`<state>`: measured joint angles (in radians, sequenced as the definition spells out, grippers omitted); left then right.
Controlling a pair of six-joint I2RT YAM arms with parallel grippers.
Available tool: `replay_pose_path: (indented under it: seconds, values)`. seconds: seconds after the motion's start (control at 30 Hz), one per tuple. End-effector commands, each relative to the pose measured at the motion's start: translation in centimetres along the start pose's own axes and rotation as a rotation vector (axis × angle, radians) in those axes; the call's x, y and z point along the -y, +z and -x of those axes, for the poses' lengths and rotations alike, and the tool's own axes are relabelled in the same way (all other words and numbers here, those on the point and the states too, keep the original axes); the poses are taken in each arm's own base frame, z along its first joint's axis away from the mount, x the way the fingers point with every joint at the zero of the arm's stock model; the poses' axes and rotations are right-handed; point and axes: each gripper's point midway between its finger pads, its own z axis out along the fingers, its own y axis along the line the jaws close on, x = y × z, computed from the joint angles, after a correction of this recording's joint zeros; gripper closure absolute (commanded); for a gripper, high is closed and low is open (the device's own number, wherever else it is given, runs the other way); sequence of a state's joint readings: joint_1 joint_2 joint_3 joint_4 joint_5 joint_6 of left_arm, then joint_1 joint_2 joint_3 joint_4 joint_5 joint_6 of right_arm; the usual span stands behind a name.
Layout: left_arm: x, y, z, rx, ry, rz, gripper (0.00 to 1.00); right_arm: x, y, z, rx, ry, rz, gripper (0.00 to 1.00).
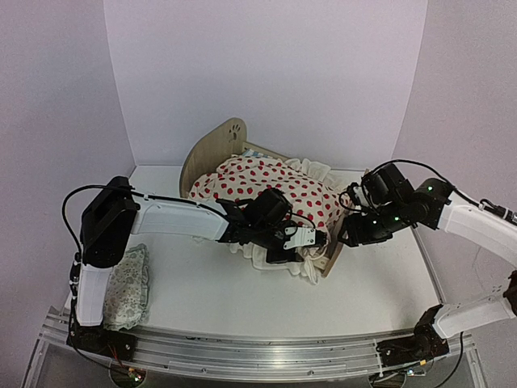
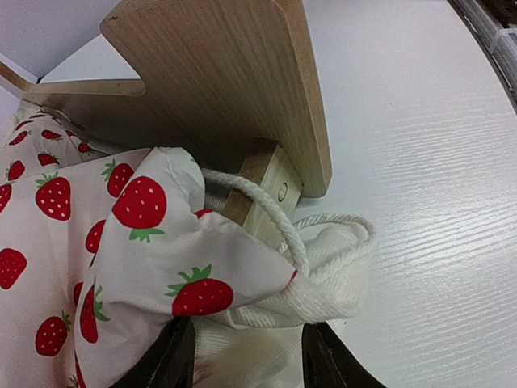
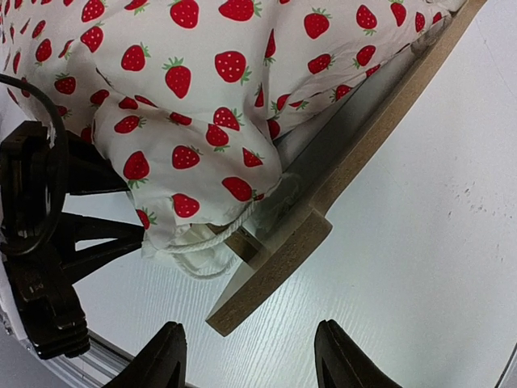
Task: Set up the pet bed
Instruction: Cross the right ropes of the mattress closest to the robot.
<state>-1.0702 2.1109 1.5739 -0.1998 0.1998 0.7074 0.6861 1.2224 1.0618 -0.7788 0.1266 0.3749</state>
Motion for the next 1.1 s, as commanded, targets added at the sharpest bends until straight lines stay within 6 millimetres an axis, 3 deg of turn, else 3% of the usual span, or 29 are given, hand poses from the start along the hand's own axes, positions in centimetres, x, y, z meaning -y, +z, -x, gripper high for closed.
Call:
replay_pose_path:
  seconds: [0.0,0.13,0.3,0.53,1.07]
  values:
    - [-2.2,-1.1,3.2,0.060,0.008,0.075,0.52,-0.7,0.0,0.6,-0.001,0.019,0.021,0.44]
    - [-3.0,-0.7,4.4,0.096,-0.004,0.091,0.52,-1.0,0.0,0.7,-0.006,0.022,0.032,0.45]
    - [-3.6,-0.7,4.3,0.091,-0.002,0.118,0.54,-1.5,0.1,2.5,0.013,-0.012,0.024,0.46]
    - [-2.3,-1.5,3.4,0.066,0.035,0.081,0.46,-2.2,1.4,3.8,-0.006,0.037,0.014,0.48]
    - [0.7,2.7,-0.9,-0.023,0.246,-0.034,0.44,1.7,-1.1,0.7,0.049,0.159,-0.095,0.46]
